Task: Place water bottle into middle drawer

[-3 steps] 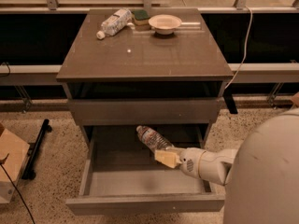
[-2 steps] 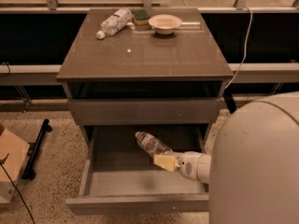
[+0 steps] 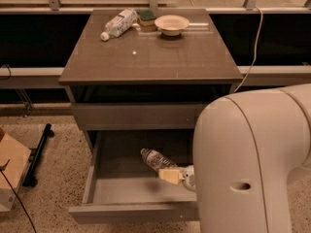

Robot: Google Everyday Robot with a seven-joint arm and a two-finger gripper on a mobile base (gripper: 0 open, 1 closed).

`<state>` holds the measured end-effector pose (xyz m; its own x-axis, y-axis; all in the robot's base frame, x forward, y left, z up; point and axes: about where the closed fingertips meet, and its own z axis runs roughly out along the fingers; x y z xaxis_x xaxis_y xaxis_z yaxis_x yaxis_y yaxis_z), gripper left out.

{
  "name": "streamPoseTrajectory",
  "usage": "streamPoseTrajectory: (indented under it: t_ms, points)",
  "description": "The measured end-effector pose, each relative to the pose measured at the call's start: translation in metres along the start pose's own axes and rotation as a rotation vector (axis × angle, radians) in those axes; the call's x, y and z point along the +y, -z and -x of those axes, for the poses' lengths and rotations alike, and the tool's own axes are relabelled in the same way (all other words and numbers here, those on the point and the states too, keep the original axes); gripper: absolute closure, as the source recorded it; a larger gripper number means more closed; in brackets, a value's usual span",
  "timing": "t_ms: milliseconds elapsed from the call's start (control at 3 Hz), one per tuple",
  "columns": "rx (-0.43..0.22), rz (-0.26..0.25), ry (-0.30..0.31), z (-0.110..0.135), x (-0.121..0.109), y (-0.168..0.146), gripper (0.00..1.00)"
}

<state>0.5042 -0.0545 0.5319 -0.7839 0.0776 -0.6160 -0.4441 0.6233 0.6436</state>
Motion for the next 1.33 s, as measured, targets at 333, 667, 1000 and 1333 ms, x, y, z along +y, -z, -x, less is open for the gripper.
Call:
streamPoseTrajectory:
  t_ms: [333, 667, 1000, 1333]
  points:
    - [-0.010, 0.023, -0.021, -0.006, -0.010, -0.012, 1.00]
    - [-0.012, 0.070, -0.037, -0.012, -0.014, -0.024, 1.00]
    - [0.002, 0.159, -0.043, -0.018, -0.011, -0.036, 1.00]
    - [0.003, 0.304, -0.043, -0.023, 0.004, -0.048, 1.00]
